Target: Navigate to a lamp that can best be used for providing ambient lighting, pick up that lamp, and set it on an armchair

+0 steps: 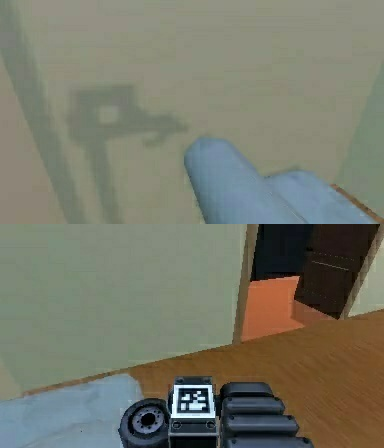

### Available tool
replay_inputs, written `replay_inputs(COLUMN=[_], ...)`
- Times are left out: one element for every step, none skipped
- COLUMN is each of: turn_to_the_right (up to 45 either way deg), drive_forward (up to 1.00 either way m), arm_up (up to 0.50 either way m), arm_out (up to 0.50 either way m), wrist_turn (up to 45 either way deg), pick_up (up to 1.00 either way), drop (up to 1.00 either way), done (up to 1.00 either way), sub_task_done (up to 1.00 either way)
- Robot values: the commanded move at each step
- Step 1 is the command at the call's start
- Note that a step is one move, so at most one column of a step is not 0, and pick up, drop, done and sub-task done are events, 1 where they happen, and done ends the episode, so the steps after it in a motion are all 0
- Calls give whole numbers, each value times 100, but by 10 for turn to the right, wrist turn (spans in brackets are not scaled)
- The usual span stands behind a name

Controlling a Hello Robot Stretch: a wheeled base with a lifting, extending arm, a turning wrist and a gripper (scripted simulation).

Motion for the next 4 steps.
replay_inputs(turn_to_the_right=[-240,0,0,0], drive_forward=[0,30,0,0], arm_up=[0,0,0,0], arm_out=[0,0,32,0], wrist_turn=[0,0,0,450], pick_up=[0,0,0,0], drop=[0,0,0,0], done=[0,0,0,0], sub_task_done=[0,0,0,0])
